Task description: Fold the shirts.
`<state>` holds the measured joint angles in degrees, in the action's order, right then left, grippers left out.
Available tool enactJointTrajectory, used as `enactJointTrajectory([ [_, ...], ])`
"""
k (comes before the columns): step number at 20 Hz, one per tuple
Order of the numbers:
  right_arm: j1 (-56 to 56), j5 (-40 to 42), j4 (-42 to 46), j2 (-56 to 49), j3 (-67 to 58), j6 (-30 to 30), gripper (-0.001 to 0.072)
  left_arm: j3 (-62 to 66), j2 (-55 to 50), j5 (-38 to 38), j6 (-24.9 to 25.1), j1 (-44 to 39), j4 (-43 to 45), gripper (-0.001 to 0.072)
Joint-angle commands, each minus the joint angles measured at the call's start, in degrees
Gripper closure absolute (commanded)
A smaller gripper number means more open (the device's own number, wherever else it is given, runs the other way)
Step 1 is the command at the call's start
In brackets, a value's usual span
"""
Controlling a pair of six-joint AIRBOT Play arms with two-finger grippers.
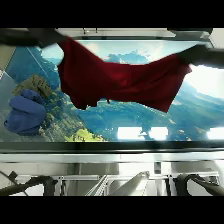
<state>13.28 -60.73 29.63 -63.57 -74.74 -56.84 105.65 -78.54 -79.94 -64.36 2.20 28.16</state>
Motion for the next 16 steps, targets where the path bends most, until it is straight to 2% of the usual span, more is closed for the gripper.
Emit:
enactJointTrajectory([
  [1,1.9,2.5,-1.4,14.4,0.0,2.1,0.0697,9.9,8.2,-1.1,-4.7,0.5,0.2,0.0689],
  [5,3.5,3.1,-1.4,28.9,0.0,2.1,0.0697,11.5,20.2,0.2,-11.2,3.6,0.2,0.0687],
  [9,3.7,3.8,-1.4,34.7,0.0,1.9,0.0697,2.4,30.5,3.2,-11.3,8.2,0.8,0.0686],
  [12,3.6,2.1,-1.0,31.7,0.0,-1.0,0.0697,-6.0,32.2,3.3,-11.2,11.3,0.8,0.0685],
  [16,3.0,-7.2,-0.9,18.9,0.6,-2.8,0.0697,-16.5,25.2,1.4,-11.0,11.1,0.8,0.0684],
])
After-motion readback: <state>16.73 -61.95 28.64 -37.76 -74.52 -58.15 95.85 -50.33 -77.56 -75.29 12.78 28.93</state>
